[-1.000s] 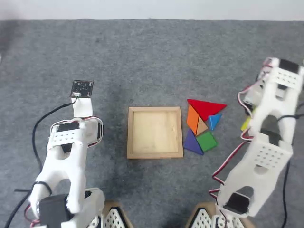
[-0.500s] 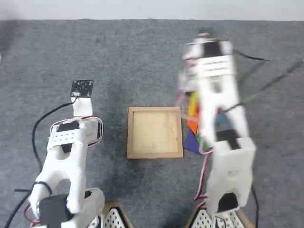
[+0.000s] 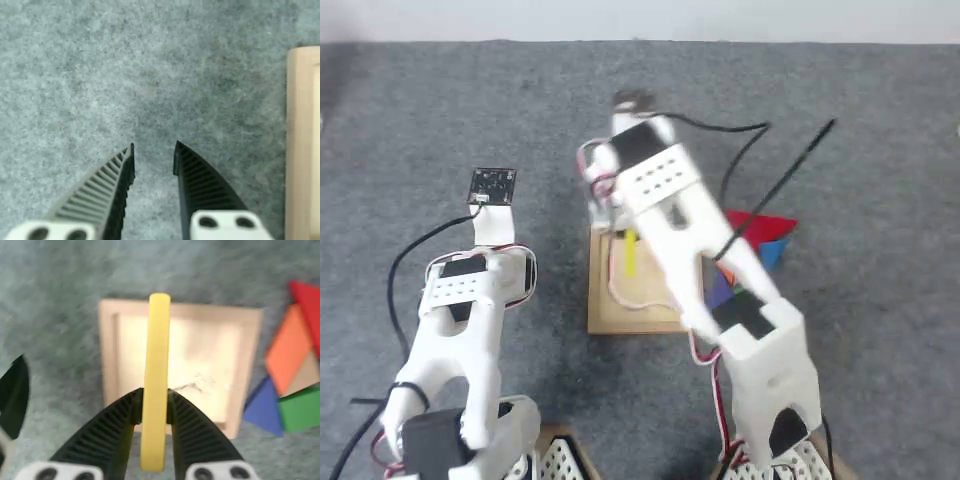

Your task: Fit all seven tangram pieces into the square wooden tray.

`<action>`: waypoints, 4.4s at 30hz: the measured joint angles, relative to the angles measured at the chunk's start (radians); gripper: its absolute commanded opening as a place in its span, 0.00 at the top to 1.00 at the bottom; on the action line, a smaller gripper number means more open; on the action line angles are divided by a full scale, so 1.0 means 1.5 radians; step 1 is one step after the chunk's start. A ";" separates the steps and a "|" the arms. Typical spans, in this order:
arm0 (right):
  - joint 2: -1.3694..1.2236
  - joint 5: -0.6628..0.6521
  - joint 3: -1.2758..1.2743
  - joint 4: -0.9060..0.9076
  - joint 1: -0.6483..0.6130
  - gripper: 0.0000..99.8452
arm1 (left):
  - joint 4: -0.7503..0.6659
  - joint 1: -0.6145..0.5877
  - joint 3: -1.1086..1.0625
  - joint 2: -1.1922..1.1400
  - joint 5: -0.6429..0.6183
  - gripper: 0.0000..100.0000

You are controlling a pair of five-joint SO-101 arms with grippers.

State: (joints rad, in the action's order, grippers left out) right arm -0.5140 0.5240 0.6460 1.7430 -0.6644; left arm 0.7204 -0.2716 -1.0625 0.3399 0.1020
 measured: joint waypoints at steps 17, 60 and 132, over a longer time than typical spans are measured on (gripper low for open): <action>-0.056 0.036 -0.045 -0.035 -0.068 0.78 | 0.000 0.000 0.000 0.000 0.000 0.88; -0.098 -0.083 -0.171 -0.157 -0.050 0.82 | 0.000 0.000 -0.002 0.000 0.000 0.88; 0.003 -1.187 -0.373 -0.350 0.401 0.53 | 0.000 0.000 -0.002 0.000 0.021 0.88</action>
State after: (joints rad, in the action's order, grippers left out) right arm -0.5094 -1.2559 0.0859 1.2183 -0.0629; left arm 0.7204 -0.2716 -1.0656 0.3399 0.1343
